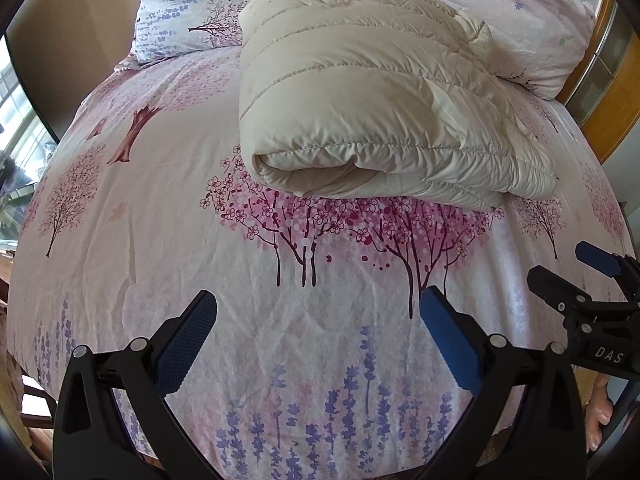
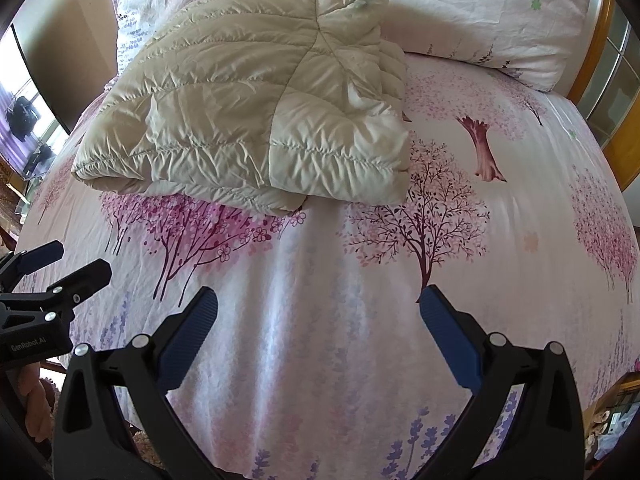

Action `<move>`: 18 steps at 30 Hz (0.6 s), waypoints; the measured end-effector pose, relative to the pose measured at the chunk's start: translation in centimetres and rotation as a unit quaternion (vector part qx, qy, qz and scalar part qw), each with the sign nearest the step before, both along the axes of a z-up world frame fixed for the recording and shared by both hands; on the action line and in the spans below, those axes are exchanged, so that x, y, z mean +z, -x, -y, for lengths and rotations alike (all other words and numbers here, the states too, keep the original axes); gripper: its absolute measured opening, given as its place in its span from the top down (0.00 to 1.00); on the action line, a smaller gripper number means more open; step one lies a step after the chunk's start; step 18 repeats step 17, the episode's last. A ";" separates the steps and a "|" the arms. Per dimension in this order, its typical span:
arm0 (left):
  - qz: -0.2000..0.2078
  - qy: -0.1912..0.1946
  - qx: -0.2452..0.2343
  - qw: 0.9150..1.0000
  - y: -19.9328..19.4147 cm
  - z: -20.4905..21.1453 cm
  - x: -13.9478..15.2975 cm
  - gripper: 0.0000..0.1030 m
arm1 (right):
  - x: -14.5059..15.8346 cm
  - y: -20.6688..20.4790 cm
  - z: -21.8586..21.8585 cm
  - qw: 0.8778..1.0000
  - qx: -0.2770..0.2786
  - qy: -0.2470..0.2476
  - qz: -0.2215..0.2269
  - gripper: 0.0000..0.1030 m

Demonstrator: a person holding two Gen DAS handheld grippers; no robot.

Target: Fold large clothes

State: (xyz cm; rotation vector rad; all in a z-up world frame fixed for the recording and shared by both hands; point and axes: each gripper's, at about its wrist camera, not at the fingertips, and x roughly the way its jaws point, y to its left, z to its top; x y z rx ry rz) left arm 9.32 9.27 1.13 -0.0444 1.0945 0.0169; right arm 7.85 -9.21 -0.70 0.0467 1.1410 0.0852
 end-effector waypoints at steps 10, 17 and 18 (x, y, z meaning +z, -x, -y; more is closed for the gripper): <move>-0.001 -0.008 -0.001 1.000 0.0 0.1 0.0 0.01 | -0.1 -0.1 0.0 1.000 0.002 0.000 -0.001 0.02; -0.006 -0.012 0.003 1.000 -0.3 -0.1 -0.2 0.01 | -0.1 0.0 -0.1 1.000 0.001 -0.001 -0.001 0.02; -0.006 -0.012 0.003 1.000 -0.3 -0.1 -0.2 0.01 | -0.1 0.0 -0.1 1.000 0.001 -0.001 -0.001 0.02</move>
